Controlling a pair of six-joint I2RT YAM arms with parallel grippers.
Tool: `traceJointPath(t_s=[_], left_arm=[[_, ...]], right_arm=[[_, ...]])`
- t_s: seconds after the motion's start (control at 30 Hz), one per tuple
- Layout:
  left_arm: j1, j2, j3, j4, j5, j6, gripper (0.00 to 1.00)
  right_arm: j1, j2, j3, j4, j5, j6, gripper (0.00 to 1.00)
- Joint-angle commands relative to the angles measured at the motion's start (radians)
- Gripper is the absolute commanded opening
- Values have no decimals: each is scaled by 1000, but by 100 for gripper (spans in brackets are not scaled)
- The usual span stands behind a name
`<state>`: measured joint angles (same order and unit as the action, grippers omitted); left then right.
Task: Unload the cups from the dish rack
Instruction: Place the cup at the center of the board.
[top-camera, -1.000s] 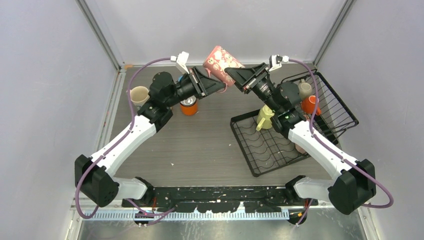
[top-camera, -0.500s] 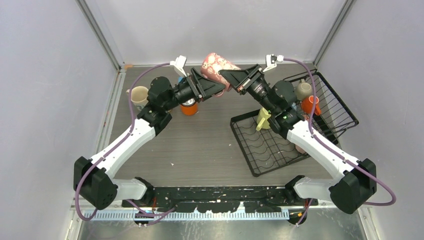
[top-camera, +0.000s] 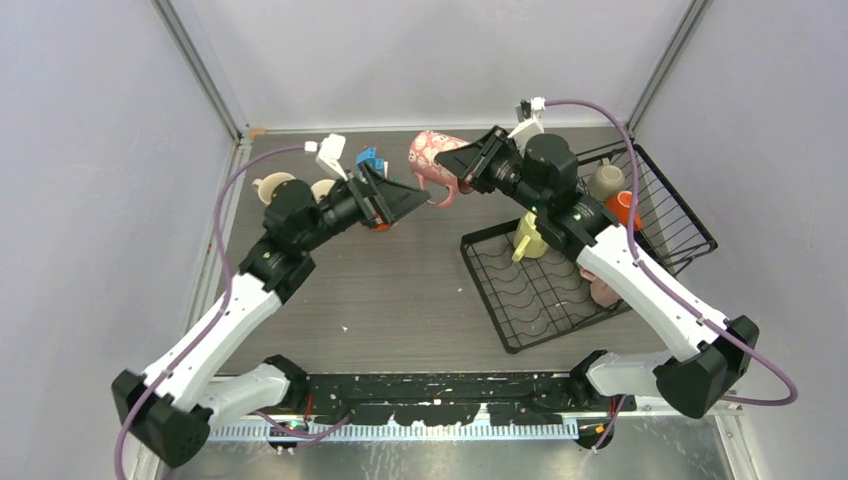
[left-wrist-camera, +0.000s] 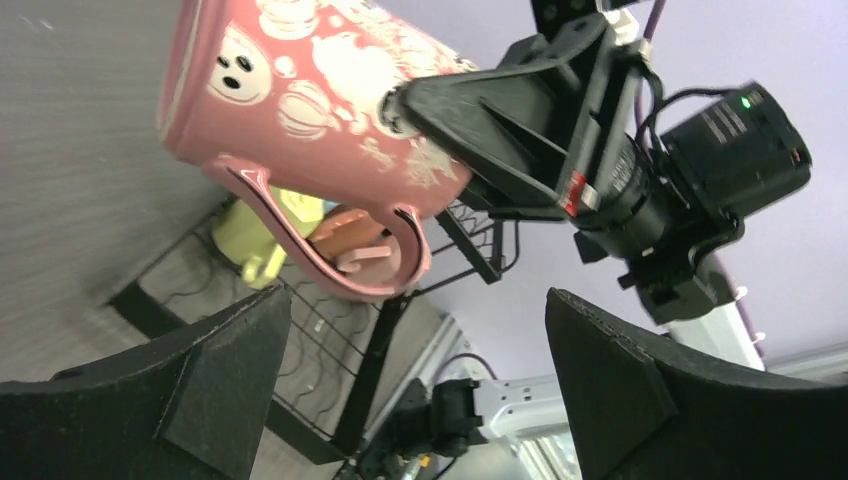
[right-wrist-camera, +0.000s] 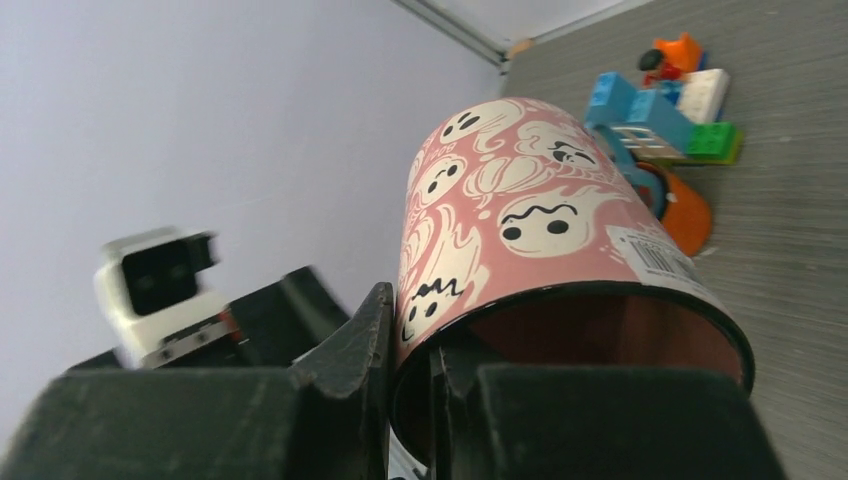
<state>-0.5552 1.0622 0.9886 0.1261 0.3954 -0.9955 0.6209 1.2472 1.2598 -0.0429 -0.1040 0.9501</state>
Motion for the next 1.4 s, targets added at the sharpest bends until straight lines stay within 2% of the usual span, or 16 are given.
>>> traceJointPath(t_s=[0.0, 0.23, 0.53, 0.87, 1.37], left_arm=[[9, -119, 19, -214, -113, 197, 100], [9, -221, 54, -448, -210, 349, 100], [9, -342, 52, -566, -246, 429, 100], [9, -443, 124, -714, -311, 521, 100], [9, -498, 148, -778, -370, 583, 100]], right_arm=[[0, 33, 155, -129, 85, -98, 1], [2, 169, 320, -347, 101, -175, 1], [19, 416, 544, -553, 163, -286, 1], [20, 622, 653, -546, 148, -353, 1], [49, 913, 857, -644, 169, -378, 1]])
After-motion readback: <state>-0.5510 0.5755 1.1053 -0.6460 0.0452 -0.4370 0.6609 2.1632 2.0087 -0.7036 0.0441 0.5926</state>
